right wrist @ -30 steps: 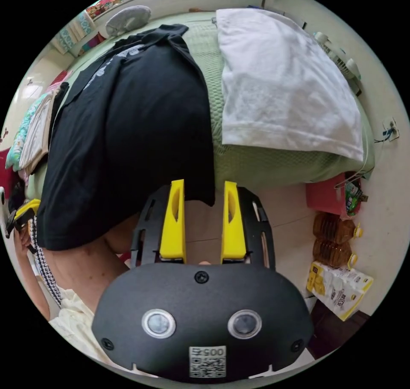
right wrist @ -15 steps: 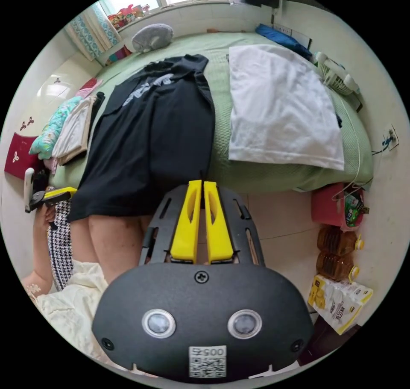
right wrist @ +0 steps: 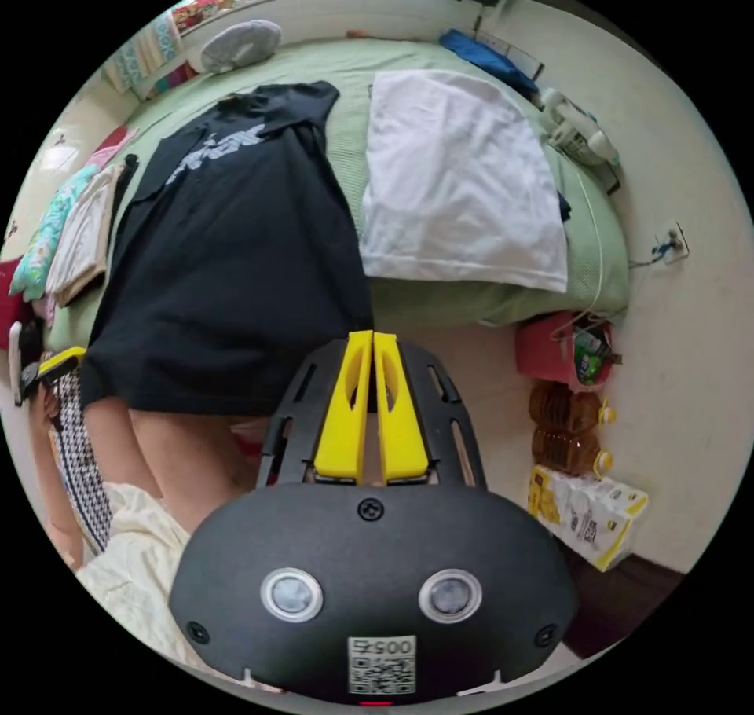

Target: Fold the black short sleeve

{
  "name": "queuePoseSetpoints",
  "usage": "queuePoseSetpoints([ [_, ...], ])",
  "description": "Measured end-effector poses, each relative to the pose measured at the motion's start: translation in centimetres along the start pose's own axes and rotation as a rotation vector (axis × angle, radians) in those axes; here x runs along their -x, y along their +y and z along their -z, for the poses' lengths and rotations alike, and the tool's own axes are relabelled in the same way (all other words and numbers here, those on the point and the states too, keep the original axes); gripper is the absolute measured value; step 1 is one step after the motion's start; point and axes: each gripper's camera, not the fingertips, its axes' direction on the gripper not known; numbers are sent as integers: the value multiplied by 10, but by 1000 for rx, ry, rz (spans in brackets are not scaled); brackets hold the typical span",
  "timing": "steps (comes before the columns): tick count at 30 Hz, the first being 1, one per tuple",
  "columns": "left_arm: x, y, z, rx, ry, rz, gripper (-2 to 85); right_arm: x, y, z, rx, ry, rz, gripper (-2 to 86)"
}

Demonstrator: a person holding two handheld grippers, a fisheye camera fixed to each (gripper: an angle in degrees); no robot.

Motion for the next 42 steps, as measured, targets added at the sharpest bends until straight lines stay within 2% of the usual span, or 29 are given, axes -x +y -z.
queuePoseSetpoints([
  [3,-6,2,17,-44,-15,7,-2,8,0,1,-63,71,-56,-12],
  [8,-24,-24,50,-185,-156,7,-2,48,-20,29,-185,11,22,2],
  [13,-32,-104,45,-273,-154,33,1,128,-74,37,-311,-85,116,15],
  [16,-31,-163,33,-281,-114,48,7,168,-125,24,-313,-143,114,34],
  [24,-29,-290,24,-383,-152,94,3,231,-252,-15,-412,-121,94,92],
  [28,-13,-311,-23,-347,-174,161,-2,236,-281,-81,-354,-110,42,110],
  [31,1,-313,-55,-249,-149,200,-3,244,-277,-118,-346,-31,104,102],
  [34,5,-317,-64,-229,-136,190,-3,244,-283,-126,-342,62,60,99],
  [38,-6,-324,-65,-257,-117,183,-3,241,-291,-126,-393,-45,-8,100],
  [42,-26,-331,-75,-263,-121,108,-2,247,-303,-132,-379,-3,6,92],
])
